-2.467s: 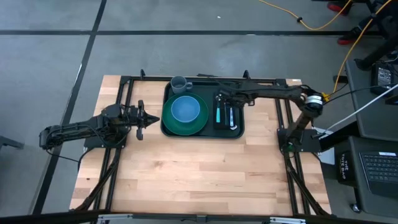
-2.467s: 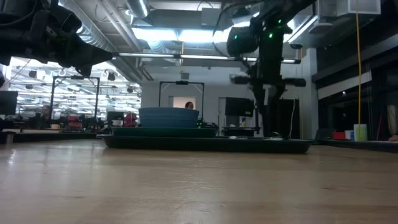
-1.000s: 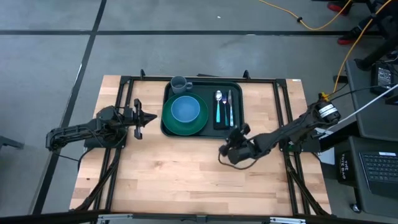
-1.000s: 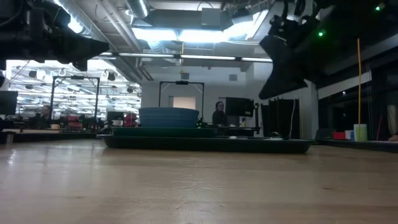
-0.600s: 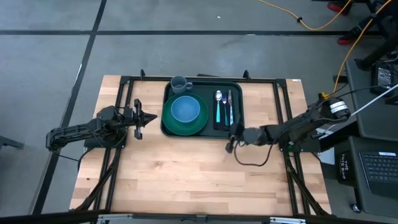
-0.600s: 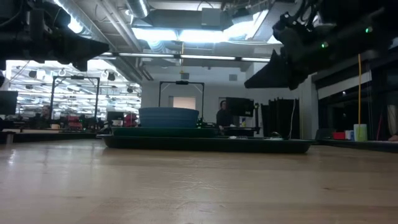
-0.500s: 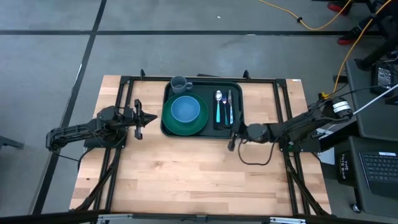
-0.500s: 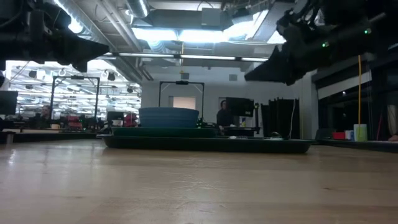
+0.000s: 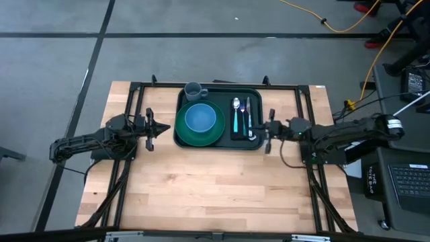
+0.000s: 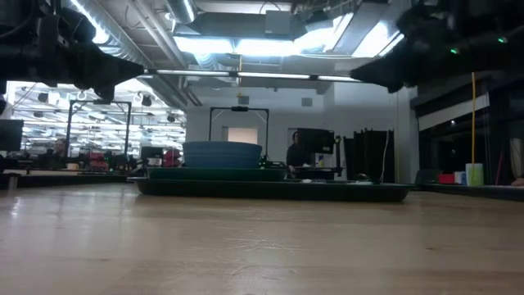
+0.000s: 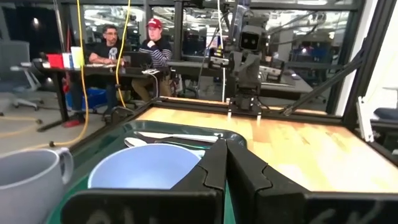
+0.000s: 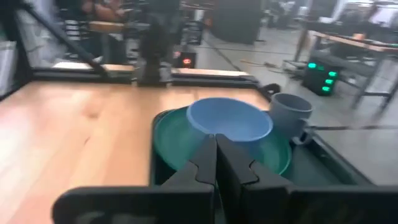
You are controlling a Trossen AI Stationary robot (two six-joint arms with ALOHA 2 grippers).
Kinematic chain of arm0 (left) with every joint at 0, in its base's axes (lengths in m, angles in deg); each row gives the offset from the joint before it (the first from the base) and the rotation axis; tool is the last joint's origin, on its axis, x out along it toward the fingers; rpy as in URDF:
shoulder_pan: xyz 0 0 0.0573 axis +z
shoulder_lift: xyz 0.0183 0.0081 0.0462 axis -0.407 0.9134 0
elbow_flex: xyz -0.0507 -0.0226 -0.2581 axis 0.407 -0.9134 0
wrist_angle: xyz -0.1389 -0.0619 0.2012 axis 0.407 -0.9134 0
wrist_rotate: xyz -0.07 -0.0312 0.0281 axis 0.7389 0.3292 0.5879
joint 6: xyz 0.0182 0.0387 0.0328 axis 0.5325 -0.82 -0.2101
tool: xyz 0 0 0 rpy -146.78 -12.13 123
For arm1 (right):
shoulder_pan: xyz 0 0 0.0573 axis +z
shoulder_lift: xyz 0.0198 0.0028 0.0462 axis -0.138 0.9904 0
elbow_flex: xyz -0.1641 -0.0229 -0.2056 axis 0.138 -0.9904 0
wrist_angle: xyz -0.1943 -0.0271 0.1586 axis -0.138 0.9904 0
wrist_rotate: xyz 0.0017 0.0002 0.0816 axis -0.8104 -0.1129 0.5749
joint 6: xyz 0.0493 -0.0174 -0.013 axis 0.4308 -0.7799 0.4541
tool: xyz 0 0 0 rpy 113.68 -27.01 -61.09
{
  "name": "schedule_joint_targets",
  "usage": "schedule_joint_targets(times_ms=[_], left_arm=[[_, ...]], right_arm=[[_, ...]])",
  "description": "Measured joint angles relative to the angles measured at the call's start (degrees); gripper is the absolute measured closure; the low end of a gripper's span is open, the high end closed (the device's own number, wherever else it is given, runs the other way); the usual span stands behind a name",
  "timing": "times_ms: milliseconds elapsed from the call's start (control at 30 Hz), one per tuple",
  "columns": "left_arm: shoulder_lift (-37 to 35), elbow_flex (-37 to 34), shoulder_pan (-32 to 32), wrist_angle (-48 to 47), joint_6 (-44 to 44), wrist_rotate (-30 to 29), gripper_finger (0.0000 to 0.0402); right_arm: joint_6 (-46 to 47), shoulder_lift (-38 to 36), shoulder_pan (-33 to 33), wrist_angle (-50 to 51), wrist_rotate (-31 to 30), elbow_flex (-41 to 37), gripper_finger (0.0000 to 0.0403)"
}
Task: Set up tray
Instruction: Return to Home Position
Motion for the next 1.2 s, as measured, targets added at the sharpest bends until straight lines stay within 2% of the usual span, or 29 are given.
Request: schedule_joint_targets(times_ms=[200, 467, 700, 933, 1200], left_arm=[[0.0, 0.0, 0.0, 0.0, 4.4, 0.0, 0.0395], [0.0, 0.0, 0.0, 0.1, -0.6, -1.6, 0.0394], [0.0, 0.0, 0.0, 0.1, -3.5, -9.8, 0.0393], [0.0, 0.0, 0.0, 0.1, -3.1, -10.3, 0.0395], [0.0, 0.0, 0.0, 0.1, -3.0, -10.3, 0.0396]], right_arm=[[0.7, -12.1, -3.6, 1.2, 8.2, -8.2, 0.0399], [1.6, -23.7, -4.7, 2.6, 16.1, -14.6, 0.0397], [0.3, -26.4, -4.7, 6.1, 22.3, -14.6, 0.0396], [0.9, -26.1, -4.7, 6.1, 21.4, -14.6, 0.0395], [18.7, -26.1, -4.7, 6.0, 21.3, -14.5, 0.0395]])
